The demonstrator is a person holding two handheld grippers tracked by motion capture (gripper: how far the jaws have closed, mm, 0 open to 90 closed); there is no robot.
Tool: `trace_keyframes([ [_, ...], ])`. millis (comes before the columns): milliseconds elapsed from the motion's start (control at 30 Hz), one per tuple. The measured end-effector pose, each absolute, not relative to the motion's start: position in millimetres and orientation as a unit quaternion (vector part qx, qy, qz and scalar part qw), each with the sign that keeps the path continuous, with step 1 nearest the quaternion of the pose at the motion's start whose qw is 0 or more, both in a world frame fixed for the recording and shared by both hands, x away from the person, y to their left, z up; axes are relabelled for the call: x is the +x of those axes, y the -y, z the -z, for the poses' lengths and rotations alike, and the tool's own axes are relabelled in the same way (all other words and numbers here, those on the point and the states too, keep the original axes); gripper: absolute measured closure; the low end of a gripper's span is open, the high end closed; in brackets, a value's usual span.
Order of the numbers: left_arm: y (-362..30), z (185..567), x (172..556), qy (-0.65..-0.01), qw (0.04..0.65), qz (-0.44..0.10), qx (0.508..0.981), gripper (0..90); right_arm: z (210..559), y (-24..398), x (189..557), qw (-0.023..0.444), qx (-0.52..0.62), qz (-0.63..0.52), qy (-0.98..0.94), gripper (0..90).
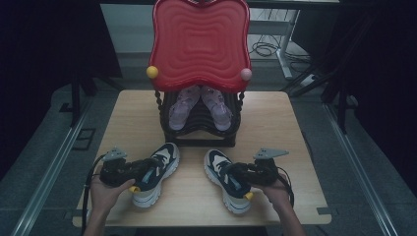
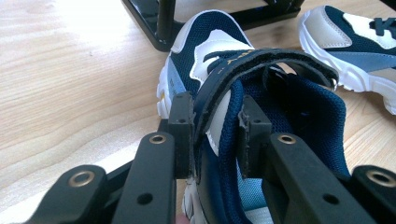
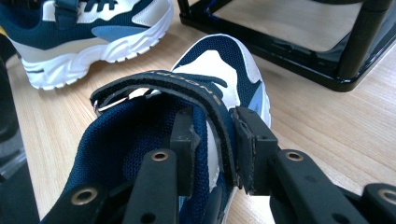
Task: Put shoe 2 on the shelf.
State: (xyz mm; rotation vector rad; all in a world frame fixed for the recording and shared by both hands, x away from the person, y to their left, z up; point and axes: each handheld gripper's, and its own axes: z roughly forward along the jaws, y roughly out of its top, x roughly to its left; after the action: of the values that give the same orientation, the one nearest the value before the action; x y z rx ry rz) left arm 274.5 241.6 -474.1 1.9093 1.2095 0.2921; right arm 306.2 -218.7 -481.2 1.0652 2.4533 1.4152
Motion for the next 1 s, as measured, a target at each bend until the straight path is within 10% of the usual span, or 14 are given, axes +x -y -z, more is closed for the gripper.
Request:
trace_keyframes([
  [1000,-293.2,457.8,254.6,-0.517,0.521,-0.129,0.666,72.0,482.6,289.9,287.1,0.074,0.399,-0.586,-0.702,70.8],
])
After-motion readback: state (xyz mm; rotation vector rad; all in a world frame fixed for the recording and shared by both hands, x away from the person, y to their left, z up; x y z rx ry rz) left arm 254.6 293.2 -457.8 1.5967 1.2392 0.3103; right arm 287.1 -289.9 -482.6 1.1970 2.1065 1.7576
